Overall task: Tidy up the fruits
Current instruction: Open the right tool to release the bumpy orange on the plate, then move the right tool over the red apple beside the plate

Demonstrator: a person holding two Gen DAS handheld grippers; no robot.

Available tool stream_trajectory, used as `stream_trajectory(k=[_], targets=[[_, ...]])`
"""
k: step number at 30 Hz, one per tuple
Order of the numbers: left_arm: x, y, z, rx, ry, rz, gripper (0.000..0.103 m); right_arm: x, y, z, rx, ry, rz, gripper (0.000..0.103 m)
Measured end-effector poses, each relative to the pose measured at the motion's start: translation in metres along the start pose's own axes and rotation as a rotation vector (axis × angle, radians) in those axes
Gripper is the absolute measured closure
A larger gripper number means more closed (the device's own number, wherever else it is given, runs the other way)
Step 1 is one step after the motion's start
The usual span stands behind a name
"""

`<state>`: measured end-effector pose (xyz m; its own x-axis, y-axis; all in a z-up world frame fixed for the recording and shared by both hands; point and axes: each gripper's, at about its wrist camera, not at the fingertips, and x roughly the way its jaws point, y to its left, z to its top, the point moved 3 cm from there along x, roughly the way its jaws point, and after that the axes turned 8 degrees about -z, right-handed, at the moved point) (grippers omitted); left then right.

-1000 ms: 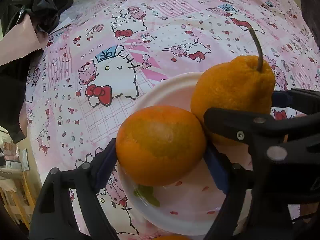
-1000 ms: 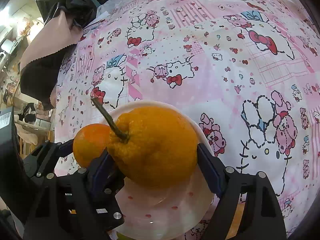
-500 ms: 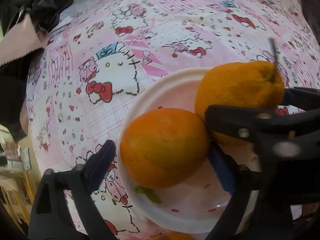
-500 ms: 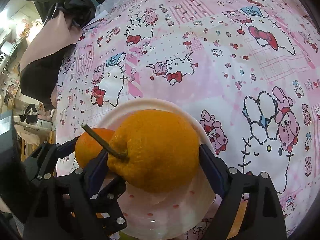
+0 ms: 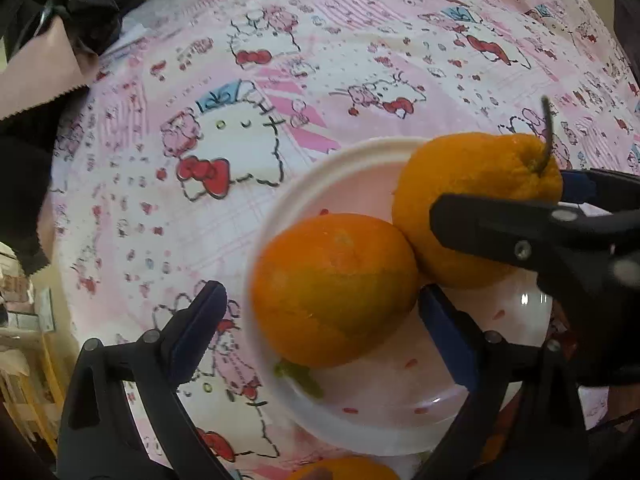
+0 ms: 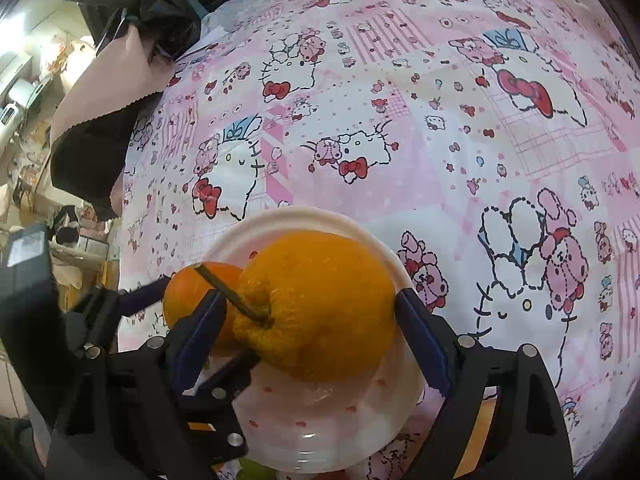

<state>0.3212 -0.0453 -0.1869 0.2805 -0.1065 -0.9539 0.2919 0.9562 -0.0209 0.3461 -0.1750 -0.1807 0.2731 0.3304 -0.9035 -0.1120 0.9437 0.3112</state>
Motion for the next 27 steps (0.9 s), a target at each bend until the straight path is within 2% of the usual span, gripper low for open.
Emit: stream_trajectory(k=[7,12,18,27], targets=[[-0.019,-0.004,-0.009,-0.007,-0.011,-0.025,0.008,-0.015,-0.007,-0.007,0.053,-0.006,0.026,0.014],[-0.042,-0.005,-0.014,-0.009,-0.053,-0.031,0.008,-0.045,-0.013,-0.012,0.064,-0.067,-0.005,0.014],[-0.081,-0.009,-0.021,-0.012,-0.147,-0.041,0.008,-0.079,-0.023,-0.018,0.095,-0.106,0.023,0.014],[-0.137,-0.003,-0.04,-0.087,-0.267,-0.087,0.008,-0.136,-0.023,-0.043,0.108,-0.173,0.047,0.014]])
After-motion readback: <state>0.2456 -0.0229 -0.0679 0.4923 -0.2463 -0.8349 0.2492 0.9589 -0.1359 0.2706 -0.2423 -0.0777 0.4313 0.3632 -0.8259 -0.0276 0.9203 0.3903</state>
